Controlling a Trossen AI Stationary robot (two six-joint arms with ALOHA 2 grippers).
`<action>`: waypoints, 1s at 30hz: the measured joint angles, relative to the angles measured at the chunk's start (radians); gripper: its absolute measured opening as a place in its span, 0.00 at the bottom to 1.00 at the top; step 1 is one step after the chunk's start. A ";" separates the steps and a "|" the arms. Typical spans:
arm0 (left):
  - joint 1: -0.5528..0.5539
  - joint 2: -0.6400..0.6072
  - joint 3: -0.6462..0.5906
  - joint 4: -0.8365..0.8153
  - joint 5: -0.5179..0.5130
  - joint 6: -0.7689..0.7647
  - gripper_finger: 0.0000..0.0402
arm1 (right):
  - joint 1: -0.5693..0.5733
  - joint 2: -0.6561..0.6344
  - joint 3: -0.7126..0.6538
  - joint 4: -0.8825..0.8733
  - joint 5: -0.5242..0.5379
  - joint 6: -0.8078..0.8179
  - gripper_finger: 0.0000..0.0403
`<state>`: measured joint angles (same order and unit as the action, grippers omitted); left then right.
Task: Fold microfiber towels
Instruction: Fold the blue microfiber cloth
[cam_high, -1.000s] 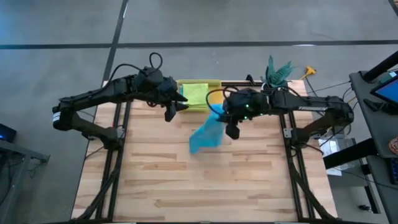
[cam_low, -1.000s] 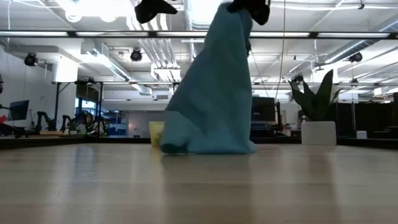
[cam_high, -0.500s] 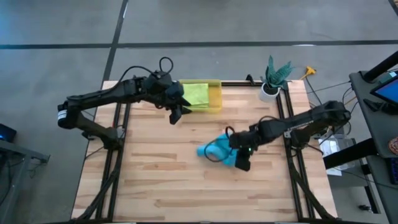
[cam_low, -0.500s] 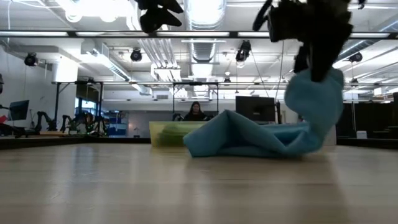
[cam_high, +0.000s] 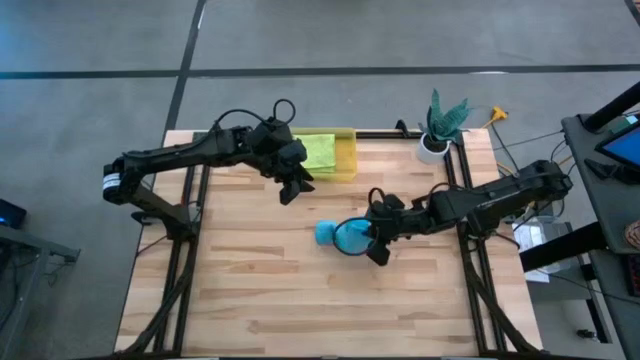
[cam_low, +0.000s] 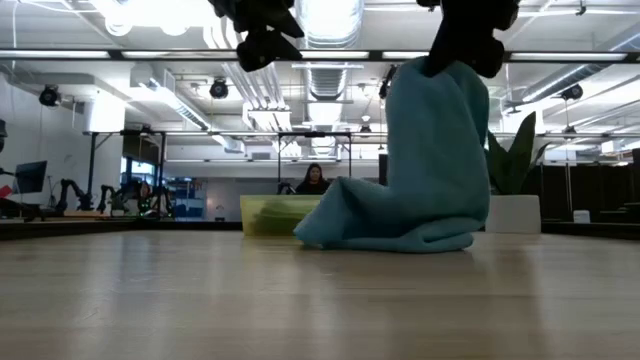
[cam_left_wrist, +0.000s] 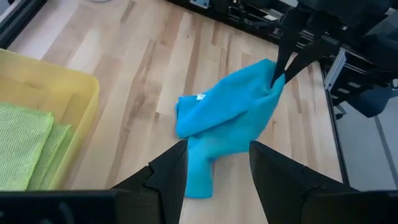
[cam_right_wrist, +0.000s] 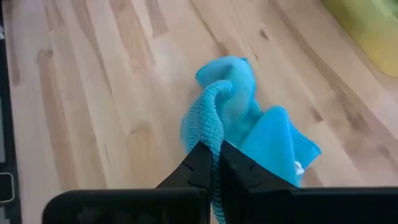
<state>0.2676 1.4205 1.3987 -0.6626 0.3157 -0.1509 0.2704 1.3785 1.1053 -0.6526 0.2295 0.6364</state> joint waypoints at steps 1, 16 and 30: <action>0.000 0.000 0.000 0.001 -0.001 0.000 0.39 | 0.003 0.000 0.001 -0.002 -0.001 -0.001 0.02; -0.002 0.179 0.000 0.060 0.118 -0.002 0.39 | 0.196 0.047 -0.203 -0.002 -0.103 0.573 0.10; -0.007 0.283 0.045 0.147 0.183 -0.003 0.39 | 0.339 -0.096 -0.212 -0.107 0.223 1.208 0.45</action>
<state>0.2607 1.7035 1.4433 -0.5155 0.4986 -0.1539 0.6090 1.2828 0.8932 -0.7592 0.4526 1.8447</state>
